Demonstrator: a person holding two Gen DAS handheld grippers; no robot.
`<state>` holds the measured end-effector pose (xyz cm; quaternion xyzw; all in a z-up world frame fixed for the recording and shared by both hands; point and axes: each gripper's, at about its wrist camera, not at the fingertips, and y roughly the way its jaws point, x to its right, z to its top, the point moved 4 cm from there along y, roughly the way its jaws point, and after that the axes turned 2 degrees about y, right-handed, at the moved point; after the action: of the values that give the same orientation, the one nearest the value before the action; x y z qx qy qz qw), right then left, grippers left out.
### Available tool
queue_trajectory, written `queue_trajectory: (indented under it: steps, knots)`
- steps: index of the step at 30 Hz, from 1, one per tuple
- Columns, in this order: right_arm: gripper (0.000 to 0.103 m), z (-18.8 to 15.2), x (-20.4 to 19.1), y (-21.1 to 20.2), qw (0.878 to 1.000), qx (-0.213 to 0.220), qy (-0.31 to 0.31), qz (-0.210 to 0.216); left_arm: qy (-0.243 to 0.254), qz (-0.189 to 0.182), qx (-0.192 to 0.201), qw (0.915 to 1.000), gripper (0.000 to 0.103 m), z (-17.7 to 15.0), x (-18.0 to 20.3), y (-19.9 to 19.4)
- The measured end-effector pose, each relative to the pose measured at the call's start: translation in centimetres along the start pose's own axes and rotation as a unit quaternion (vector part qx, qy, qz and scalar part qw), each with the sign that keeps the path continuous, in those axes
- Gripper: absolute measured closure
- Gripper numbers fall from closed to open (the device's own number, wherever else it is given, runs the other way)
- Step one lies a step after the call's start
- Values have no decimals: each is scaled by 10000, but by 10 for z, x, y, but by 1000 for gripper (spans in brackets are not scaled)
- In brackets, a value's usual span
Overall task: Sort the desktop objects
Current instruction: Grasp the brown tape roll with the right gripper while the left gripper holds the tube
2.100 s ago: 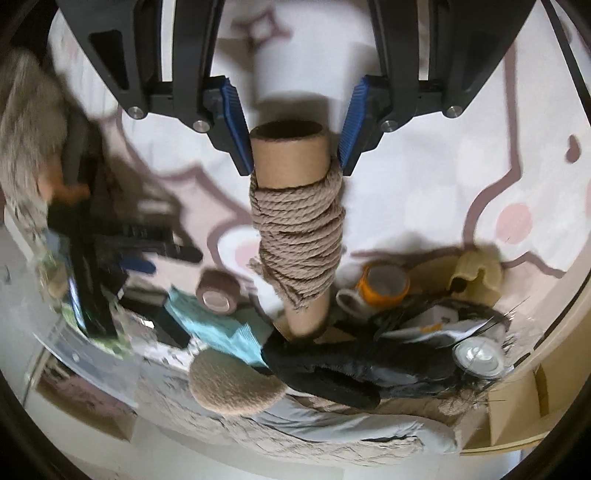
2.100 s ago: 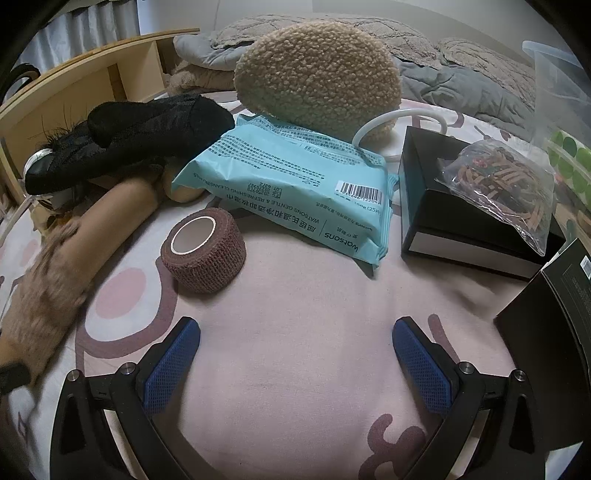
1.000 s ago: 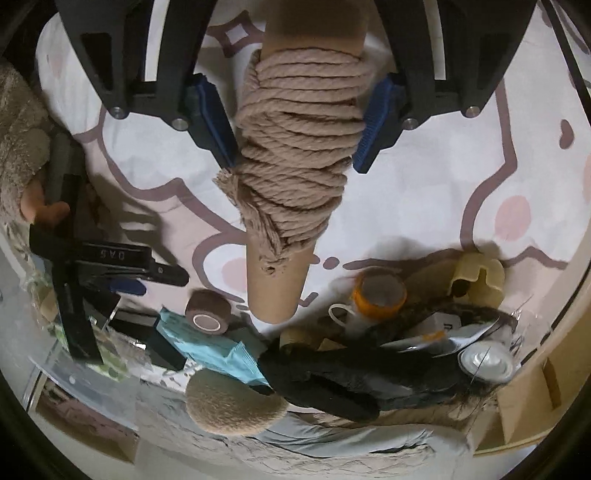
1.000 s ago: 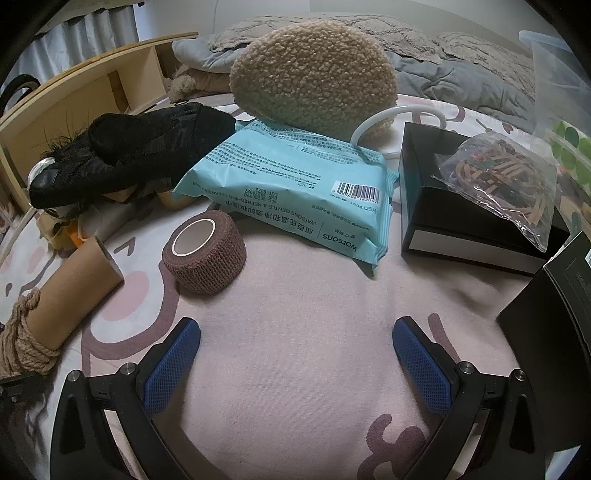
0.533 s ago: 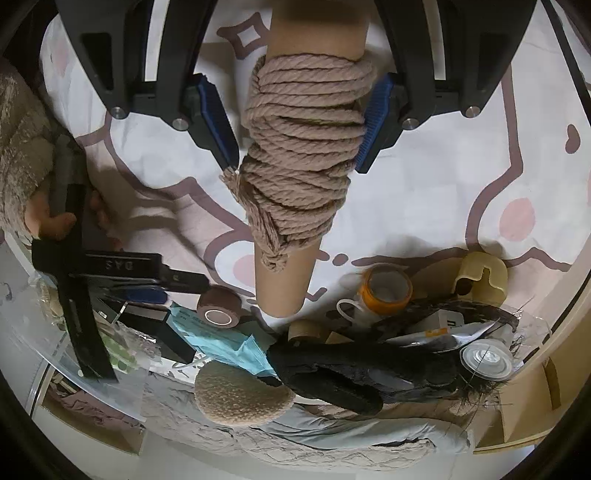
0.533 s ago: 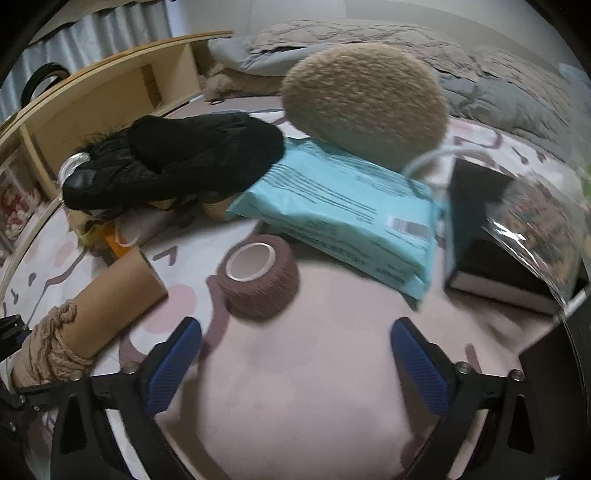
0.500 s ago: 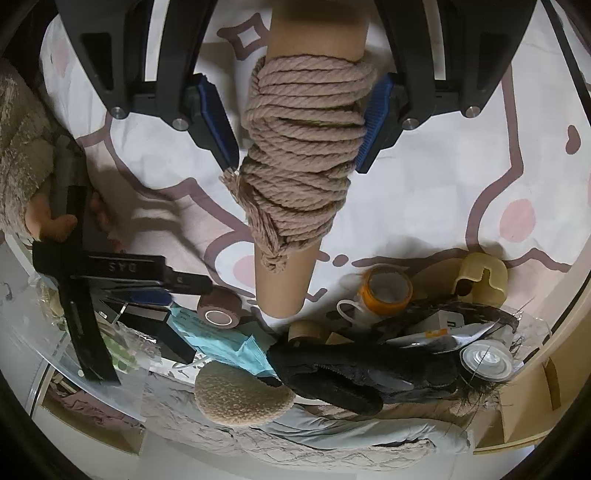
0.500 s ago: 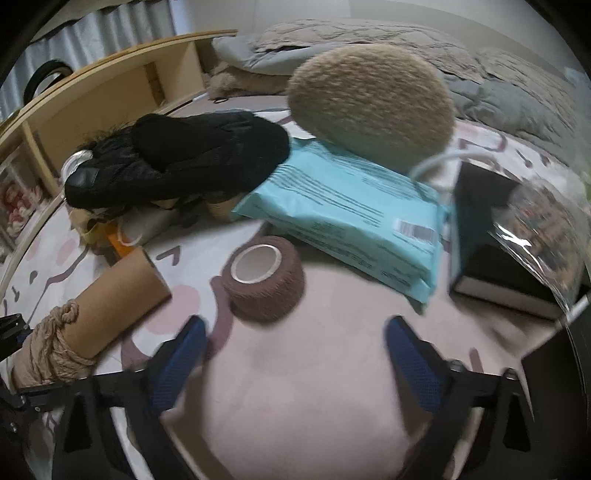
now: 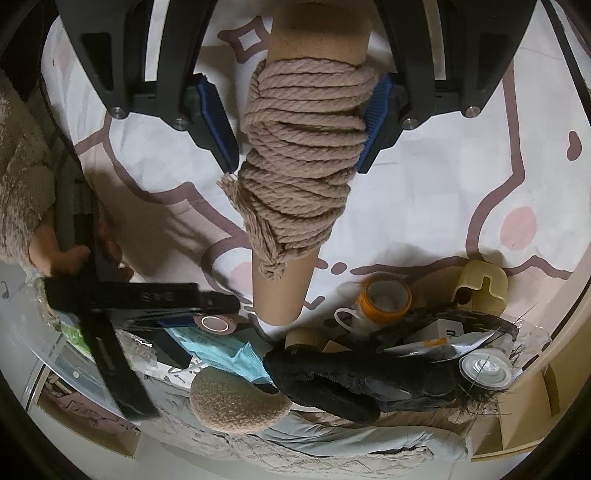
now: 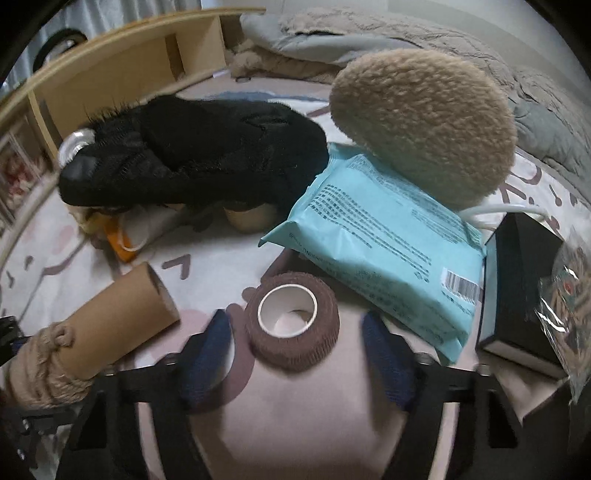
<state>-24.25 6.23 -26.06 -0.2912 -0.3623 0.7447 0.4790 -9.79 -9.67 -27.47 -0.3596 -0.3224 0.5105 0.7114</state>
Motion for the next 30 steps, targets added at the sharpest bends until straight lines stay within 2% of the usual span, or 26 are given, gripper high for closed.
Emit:
queue_trajectory:
  steps: [2,4,6,10,15,19,24,30]
  knots:
    - [39,1,-3,2,10000,14,-74,-63,-1,0,-13,10000,39,0,0,0]
    - [50,0,-3,0,9999,80,-88,-95,-6,-1,-16,10000,39,0,0,0]
    - [55,-3,-1,-6,9999,148,31,18,-31,22,6,10000,39,0,0,0]
    - [55,-11,-3,-31,9985,282,328,338,-54,0,23,10000,39,1,-1,-1]
    - [55,-36,-9,-54,9989,334,232,252,-21,3,8,10000,41,2,-1,-1]
    - [55,-62,-2,-51,9988,71,424,254,87,60,6,9999,41,2,3,-2]
    - [55,-71,0,-56,9987,198,432,209,314,304,-169,9989,45,-3,7,2]
    - [55,-76,2,-57,9985,227,453,227,314,349,-282,9985,47,-1,5,8]
